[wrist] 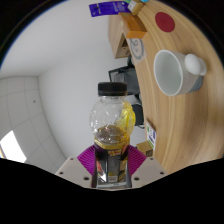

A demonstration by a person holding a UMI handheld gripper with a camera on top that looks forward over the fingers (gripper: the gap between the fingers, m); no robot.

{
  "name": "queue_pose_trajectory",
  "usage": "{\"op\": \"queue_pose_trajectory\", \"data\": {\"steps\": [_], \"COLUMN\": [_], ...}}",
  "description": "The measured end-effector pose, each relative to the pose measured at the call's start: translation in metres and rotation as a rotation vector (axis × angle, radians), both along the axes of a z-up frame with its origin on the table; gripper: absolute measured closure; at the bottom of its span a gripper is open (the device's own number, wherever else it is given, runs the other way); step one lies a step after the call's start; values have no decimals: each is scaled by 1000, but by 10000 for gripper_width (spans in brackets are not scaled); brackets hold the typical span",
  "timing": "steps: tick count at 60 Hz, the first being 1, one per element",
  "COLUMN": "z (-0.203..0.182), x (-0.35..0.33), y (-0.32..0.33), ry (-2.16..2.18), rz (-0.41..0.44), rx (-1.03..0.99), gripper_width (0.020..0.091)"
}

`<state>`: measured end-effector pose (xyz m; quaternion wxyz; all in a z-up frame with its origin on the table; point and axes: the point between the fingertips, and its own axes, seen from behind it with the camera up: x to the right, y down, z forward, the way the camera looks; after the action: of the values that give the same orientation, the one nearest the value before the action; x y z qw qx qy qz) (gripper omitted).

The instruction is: Pour water

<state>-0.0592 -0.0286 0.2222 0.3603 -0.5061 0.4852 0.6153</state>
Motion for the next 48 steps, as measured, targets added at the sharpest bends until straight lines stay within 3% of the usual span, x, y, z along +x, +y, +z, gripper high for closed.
{"op": "queue_pose_trajectory", "data": {"steps": [12, 23, 36, 48], "z": [-39, -41, 6, 43], "x": [24, 22, 61, 169], "y": [1, 0, -2, 8], "ry": [272, 234, -383, -1119], "rz": [-2, 53, 102, -36], "rx": [-86, -100, 30, 111], "gripper_width": [718, 717, 716, 715]}}
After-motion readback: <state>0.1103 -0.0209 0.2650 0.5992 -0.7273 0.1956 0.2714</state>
